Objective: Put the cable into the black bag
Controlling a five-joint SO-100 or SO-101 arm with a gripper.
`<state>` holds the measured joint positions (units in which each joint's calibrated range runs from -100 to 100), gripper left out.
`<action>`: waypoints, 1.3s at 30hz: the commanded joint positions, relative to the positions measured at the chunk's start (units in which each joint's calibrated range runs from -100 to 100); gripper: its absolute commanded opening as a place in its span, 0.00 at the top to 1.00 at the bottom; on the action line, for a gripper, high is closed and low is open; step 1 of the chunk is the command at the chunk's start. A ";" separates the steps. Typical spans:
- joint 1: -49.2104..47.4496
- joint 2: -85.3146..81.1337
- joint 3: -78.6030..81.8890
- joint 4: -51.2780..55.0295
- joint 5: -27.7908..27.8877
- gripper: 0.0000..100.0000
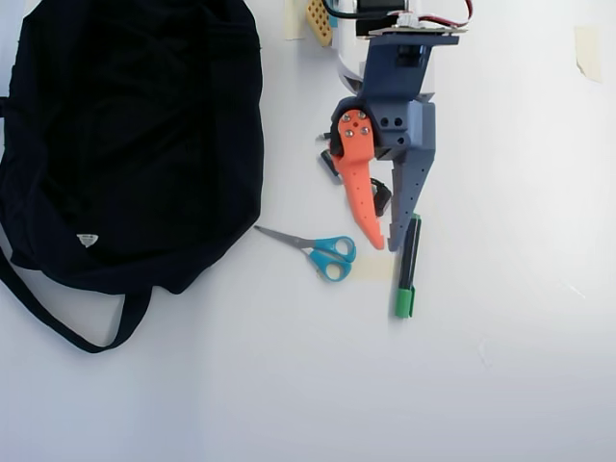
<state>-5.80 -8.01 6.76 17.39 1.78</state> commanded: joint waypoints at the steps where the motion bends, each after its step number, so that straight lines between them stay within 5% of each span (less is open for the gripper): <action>1: 0.49 -0.45 -2.09 -1.28 0.37 0.97; 11: 0.42 -1.78 0.79 1.90 0.00 0.98; 28: -2.65 -1.70 -15.03 62.46 0.31 0.98; 39: -3.77 -1.70 -15.03 77.61 0.31 0.98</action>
<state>-9.04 -8.01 -5.82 91.93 1.93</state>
